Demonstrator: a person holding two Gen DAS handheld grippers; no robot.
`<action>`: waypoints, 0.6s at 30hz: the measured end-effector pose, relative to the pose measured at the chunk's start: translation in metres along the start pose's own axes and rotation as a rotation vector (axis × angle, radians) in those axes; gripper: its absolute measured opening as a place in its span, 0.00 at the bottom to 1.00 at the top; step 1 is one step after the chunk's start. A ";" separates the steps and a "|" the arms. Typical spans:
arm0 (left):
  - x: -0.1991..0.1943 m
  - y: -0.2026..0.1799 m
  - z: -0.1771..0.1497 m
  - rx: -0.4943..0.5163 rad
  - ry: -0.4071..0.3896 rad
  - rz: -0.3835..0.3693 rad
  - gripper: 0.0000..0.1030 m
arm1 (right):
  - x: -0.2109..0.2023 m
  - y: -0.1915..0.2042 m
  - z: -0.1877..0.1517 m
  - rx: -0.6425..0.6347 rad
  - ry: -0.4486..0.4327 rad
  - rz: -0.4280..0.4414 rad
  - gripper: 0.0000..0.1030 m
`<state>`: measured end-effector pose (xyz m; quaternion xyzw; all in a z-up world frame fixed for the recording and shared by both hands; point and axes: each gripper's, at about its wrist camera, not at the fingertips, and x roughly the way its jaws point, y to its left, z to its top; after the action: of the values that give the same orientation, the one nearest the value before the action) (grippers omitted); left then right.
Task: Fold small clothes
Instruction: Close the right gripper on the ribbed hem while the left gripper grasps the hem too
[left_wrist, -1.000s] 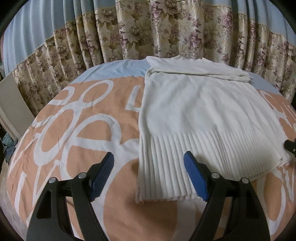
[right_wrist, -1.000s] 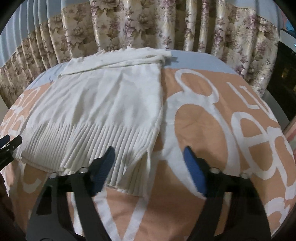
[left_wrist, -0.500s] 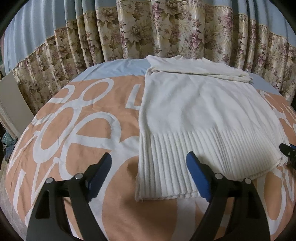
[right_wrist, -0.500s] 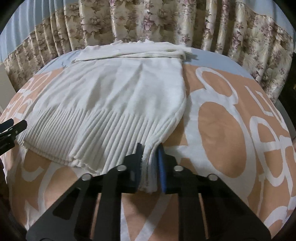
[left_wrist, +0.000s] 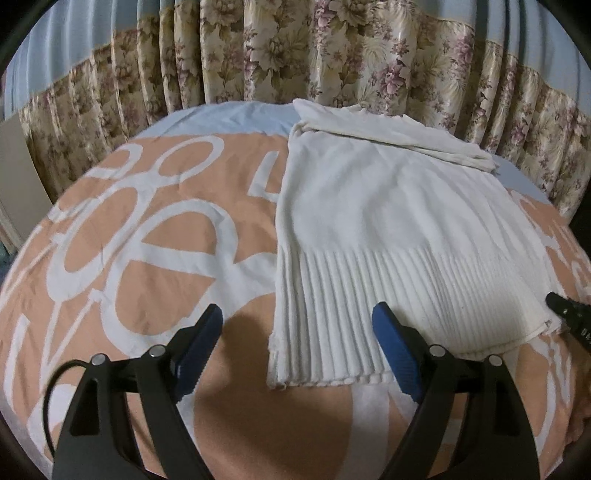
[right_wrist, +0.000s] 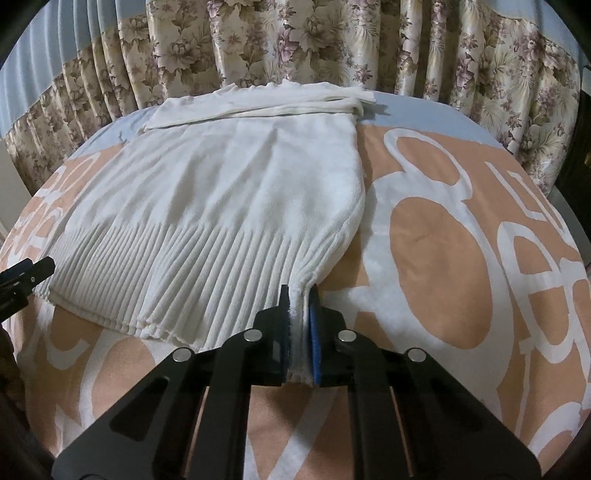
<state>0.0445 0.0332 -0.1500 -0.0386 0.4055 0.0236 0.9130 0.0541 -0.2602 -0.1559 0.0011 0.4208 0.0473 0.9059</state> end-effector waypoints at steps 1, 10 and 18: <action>0.001 0.000 0.000 0.002 0.008 -0.002 0.81 | 0.000 0.000 0.000 0.001 0.000 0.001 0.10; 0.012 -0.006 0.001 0.023 0.077 -0.024 0.82 | 0.001 -0.017 0.000 0.100 0.002 0.066 0.15; 0.005 -0.010 -0.002 0.014 0.050 -0.074 0.62 | 0.001 -0.018 0.000 0.099 0.002 0.067 0.15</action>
<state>0.0471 0.0234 -0.1548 -0.0479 0.4264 -0.0142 0.9032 0.0565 -0.2777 -0.1572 0.0597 0.4233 0.0566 0.9022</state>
